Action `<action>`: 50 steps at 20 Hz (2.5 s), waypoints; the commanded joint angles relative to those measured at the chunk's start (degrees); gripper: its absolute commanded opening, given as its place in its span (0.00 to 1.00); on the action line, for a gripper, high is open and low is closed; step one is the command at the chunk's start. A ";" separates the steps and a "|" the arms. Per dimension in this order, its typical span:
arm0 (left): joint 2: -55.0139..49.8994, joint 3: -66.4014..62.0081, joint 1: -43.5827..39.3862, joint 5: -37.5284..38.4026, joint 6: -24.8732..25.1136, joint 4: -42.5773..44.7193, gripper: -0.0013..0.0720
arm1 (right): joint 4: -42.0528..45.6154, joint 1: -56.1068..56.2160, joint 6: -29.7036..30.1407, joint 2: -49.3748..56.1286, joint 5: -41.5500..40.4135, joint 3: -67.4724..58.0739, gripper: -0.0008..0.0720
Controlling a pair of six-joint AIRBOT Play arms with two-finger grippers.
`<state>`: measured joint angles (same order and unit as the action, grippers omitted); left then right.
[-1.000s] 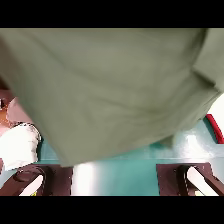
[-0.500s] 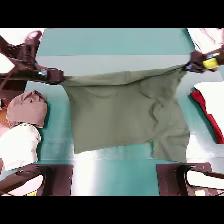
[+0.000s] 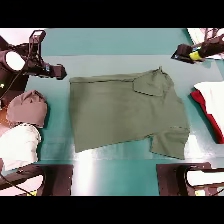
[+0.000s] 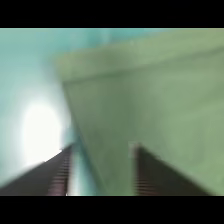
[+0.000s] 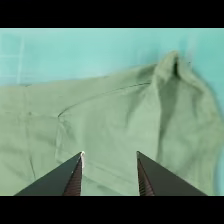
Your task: Fold the shirts.
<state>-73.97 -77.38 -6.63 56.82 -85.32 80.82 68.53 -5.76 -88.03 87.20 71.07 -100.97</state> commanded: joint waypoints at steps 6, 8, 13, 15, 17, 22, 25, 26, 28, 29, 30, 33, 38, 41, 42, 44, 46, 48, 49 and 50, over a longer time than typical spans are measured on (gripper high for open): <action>7.76 17.90 0.02 12.61 -1.97 -4.26 0.41 | 0.00 -3.04 5.16 -6.75 14.86 -2.84 0.47; 14.49 29.16 0.00 9.62 -3.45 -10.56 0.41 | -0.02 -2.45 5.16 -8.04 14.67 -2.84 0.47; 27.74 48.72 0.00 6.95 -4.94 -22.08 0.42 | -0.02 -0.22 5.16 -8.66 14.75 -2.84 0.47; 28.98 51.84 0.02 6.80 -4.92 -24.30 0.63 | 0.02 1.03 5.18 -8.66 14.80 -2.84 0.47; 28.98 53.66 0.00 6.43 -4.87 -25.57 0.62 | 0.02 1.86 5.18 -8.66 14.91 -2.84 0.47; 28.98 57.29 0.00 8.52 -4.68 -27.67 0.62 | 0.02 1.81 5.18 -8.66 15.10 -2.84 0.47; 28.98 58.60 -0.07 8.72 -4.11 -29.44 0.62 | 0.00 1.81 5.18 -8.66 15.08 -2.84 0.47; 28.98 59.08 -0.07 8.72 -4.02 -29.42 0.62 | 0.00 1.81 5.18 -8.66 15.10 -2.84 0.47; 28.96 60.11 -0.04 8.66 -3.63 -29.44 0.60 | 0.00 1.84 5.18 -8.66 15.17 -2.84 0.47; 28.96 60.59 -0.04 8.61 -3.63 -29.51 0.60 | 0.00 1.81 5.18 -8.66 15.34 -2.84 0.47; 28.96 60.87 -0.07 8.48 -3.63 -29.64 0.60 | 0.00 1.81 5.16 -8.66 15.63 -2.84 0.47; 28.81 61.02 -0.07 6.14 -3.67 -30.18 0.60 | 0.00 1.81 5.18 -8.66 16.22 -2.84 0.47; 28.79 61.00 -0.04 2.84 -1.49 -33.35 0.05 | 0.07 1.81 5.16 -8.66 17.75 -2.84 0.47; 28.81 57.22 -0.04 4.22 -1.22 -30.93 0.05 | 0.09 0.52 5.18 -8.66 20.52 -2.84 0.47; 28.81 54.12 -0.04 5.49 -1.27 -28.02 0.05 | 0.17 -0.52 5.18 -8.66 21.84 -2.84 0.47; 28.83 46.45 -0.04 8.24 -1.38 -19.32 0.05 | 0.11 -3.78 5.18 -9.07 23.65 -2.10 0.47; 28.87 39.50 -0.04 10.56 -3.52 -8.57 0.05 | 0.15 -7.89 5.18 -12.15 22.71 4.63 0.47; 28.87 35.30 -0.04 10.54 -5.68 -2.27 0.05 | 0.17 -12.63 5.20 -15.93 21.29 14.78 0.47; 28.87 34.42 -0.04 10.03 -5.81 -1.95 0.05 | 0.17 -15.13 5.20 -17.84 20.46 20.37 0.47; 28.87 34.45 -0.04 9.44 -5.81 -2.23 0.05 | 0.15 -17.75 5.27 -19.65 19.39 26.51 0.47</action>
<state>-45.17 -38.79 -6.70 66.22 -89.54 71.66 68.75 -17.32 -82.83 71.88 92.20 -86.98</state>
